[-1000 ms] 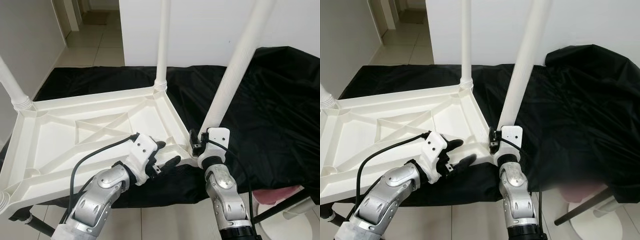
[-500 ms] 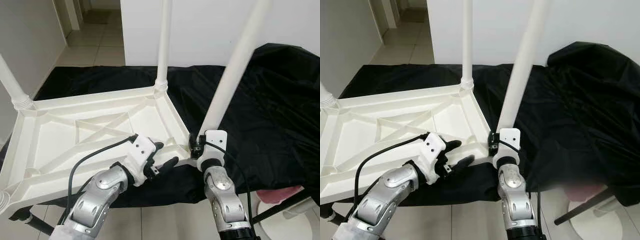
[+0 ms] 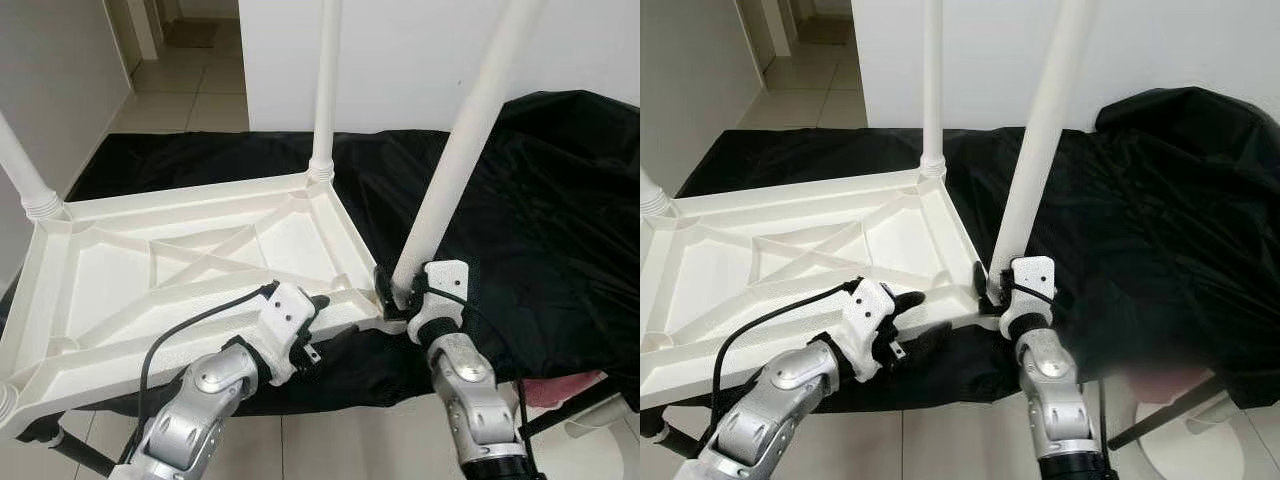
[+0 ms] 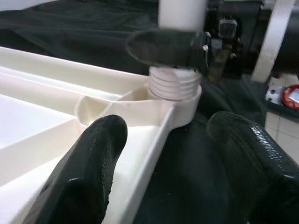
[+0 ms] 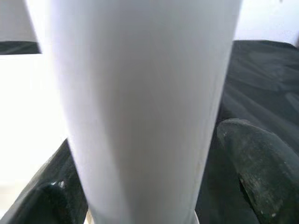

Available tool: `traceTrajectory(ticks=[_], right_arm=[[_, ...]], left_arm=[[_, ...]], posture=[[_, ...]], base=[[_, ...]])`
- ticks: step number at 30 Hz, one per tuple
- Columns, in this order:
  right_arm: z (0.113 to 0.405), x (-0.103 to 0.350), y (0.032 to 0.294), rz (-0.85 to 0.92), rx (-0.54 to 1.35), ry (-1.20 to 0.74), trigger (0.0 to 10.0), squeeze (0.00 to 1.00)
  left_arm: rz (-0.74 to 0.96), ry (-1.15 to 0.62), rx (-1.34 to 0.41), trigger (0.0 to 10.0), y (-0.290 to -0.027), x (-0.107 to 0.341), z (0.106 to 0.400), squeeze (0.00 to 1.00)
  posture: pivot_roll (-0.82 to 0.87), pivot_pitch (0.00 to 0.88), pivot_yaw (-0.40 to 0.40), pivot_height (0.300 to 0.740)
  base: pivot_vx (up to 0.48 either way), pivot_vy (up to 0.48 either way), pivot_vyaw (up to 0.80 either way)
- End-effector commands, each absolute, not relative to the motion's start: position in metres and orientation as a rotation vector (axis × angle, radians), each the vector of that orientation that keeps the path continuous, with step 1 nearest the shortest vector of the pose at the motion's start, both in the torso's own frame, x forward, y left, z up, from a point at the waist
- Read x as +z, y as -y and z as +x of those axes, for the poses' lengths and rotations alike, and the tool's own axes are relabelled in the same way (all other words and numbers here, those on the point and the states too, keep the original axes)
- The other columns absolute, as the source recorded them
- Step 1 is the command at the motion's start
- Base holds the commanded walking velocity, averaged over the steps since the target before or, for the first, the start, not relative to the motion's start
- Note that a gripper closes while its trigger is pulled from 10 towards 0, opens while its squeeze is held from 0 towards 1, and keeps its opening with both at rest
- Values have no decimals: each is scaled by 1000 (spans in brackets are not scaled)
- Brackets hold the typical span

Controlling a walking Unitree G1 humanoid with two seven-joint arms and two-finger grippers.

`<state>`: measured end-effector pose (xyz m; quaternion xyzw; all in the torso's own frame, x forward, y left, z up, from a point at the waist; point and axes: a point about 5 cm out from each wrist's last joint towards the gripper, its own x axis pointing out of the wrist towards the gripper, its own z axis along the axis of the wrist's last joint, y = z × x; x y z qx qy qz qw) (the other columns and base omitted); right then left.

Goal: Building children table

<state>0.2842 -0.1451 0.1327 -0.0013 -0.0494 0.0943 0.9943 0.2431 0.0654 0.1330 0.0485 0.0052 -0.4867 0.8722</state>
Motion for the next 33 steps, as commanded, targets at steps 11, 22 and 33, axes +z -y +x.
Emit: traceTrajectory(ticks=[11, 22, 33], right_arm=[[293, 131, 161, -88, 545, 97, 10000, 0], [310, 125, 153, -176, 713, 58, 6863, 0], [313, 117, 149, -186, 786, 43, 0, 0]], left_arm=[[129, 3, -951, 10000, -65, 134, 248, 0], [139, 16, -961, 10000, -62, 136, 250, 0], [138, 23, -951, 10000, -62, 139, 252, 0]], posture=[[-17, 0, -5, 740], [-10, 0, 3, 740], [1, 2, 5, 740]], base=[[0, 0, 0], [0, 0, 0], [0, 0, 0]])
